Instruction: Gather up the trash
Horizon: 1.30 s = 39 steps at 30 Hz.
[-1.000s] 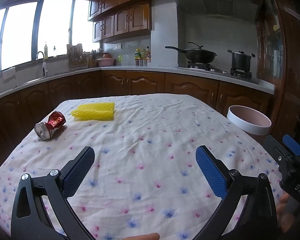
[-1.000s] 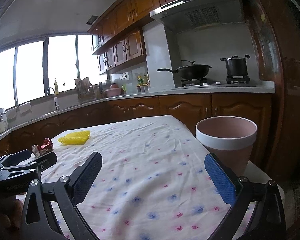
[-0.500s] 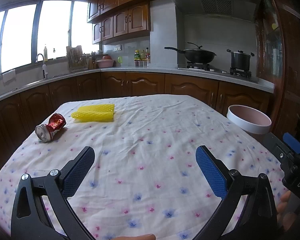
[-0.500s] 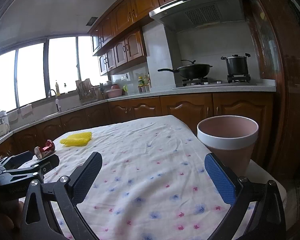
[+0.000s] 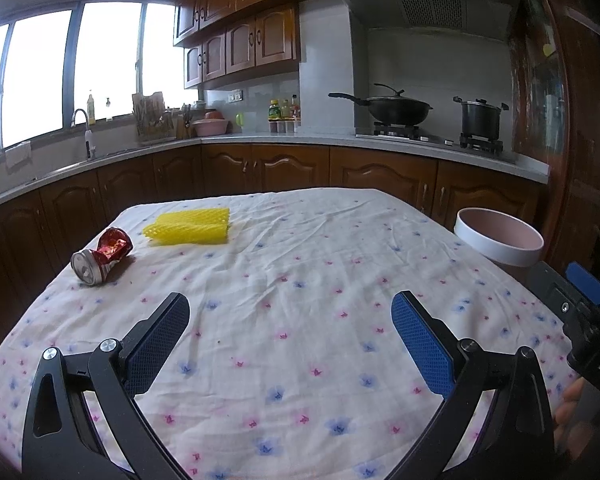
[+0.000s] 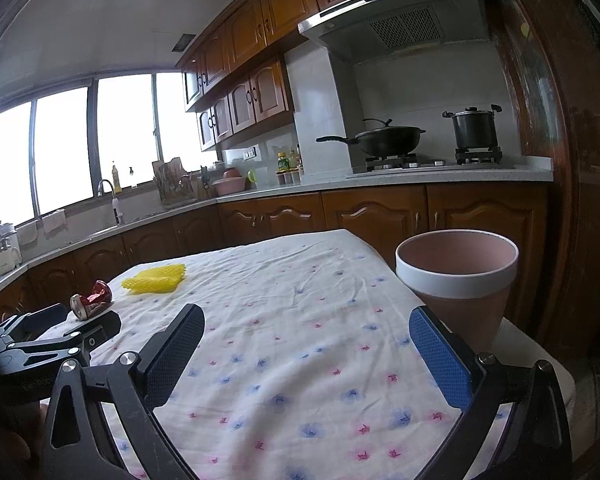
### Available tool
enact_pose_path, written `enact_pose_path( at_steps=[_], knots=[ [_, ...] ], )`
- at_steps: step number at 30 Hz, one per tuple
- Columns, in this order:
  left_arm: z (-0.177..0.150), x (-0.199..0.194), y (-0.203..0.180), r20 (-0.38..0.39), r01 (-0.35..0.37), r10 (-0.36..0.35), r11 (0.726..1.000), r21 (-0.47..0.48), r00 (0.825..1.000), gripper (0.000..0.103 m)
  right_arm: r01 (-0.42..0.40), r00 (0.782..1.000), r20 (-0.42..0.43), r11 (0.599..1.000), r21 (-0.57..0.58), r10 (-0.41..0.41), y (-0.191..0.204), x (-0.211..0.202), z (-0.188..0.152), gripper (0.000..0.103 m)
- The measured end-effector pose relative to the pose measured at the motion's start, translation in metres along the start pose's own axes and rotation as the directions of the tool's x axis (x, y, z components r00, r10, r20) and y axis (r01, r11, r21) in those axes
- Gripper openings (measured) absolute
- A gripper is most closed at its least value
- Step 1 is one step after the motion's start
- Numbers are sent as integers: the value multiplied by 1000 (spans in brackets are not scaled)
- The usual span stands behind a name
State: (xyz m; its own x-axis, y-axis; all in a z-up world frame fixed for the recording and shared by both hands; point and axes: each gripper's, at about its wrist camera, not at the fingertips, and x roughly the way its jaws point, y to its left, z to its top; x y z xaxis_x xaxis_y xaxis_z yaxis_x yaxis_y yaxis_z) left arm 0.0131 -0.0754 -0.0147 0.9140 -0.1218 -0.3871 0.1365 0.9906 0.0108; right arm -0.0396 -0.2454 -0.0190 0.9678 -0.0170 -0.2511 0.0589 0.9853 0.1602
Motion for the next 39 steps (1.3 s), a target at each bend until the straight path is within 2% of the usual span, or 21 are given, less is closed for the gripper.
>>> enact_pose_path(
  at_steps=[39],
  knots=[
    [1, 8, 5, -10, 20, -20, 1000, 2, 1000, 103, -9, 1000, -7, 1000, 2, 9, 7, 3, 3, 103]
  ],
)
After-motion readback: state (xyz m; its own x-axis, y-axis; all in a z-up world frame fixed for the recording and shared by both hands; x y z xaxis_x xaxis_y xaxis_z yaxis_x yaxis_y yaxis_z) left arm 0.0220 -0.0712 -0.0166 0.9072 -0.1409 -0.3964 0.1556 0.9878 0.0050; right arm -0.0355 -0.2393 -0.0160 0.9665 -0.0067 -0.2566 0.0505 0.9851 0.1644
